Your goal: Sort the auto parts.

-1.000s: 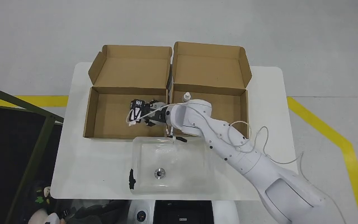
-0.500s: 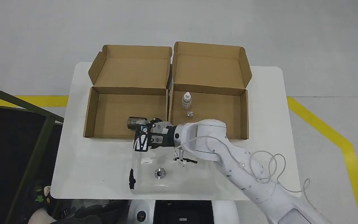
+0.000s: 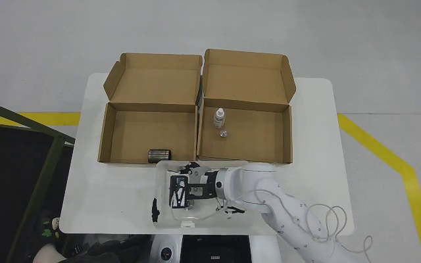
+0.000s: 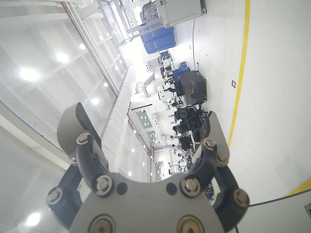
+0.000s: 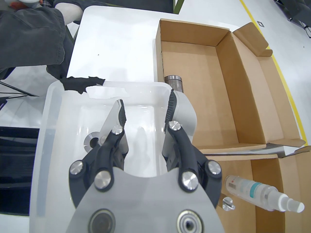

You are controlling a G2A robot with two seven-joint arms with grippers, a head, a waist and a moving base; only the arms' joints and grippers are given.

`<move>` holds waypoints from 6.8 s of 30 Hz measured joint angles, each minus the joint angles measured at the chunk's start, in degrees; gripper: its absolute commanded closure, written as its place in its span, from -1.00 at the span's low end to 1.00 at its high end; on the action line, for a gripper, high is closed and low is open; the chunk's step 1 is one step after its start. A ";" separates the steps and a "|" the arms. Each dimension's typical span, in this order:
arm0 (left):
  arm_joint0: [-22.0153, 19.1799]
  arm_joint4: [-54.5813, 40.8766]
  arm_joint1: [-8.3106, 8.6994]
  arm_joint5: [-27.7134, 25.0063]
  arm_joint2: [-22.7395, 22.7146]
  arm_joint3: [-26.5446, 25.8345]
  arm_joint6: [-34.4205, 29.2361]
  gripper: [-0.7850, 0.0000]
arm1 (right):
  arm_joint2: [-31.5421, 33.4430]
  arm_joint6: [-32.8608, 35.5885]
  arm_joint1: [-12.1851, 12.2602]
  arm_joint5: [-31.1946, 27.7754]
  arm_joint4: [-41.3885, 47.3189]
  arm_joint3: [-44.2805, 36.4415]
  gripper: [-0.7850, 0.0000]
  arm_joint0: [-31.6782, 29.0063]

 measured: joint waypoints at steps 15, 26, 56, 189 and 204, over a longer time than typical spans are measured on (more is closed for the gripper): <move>0.00 0.00 0.00 0.00 0.00 0.00 0.00 -1.00 | -1.40 -0.14 1.45 -2.24 -3.77 -0.77 0.11 -4.18; 0.00 0.00 0.00 0.00 0.00 0.00 0.00 -1.00 | -3.05 0.04 2.08 -3.35 -6.01 0.49 0.10 -5.09; 0.00 0.00 0.00 0.00 0.00 0.00 0.00 -1.00 | -4.81 1.46 2.58 -1.62 -4.55 6.67 0.02 -3.34; 0.00 0.00 0.00 0.00 0.00 0.00 0.00 -1.00 | -14.45 -2.43 -8.22 18.37 9.42 36.72 1.00 31.33; 0.00 0.00 0.00 0.00 0.00 0.00 0.00 -1.00 | -16.68 -3.61 -11.86 17.59 10.91 46.55 0.71 33.99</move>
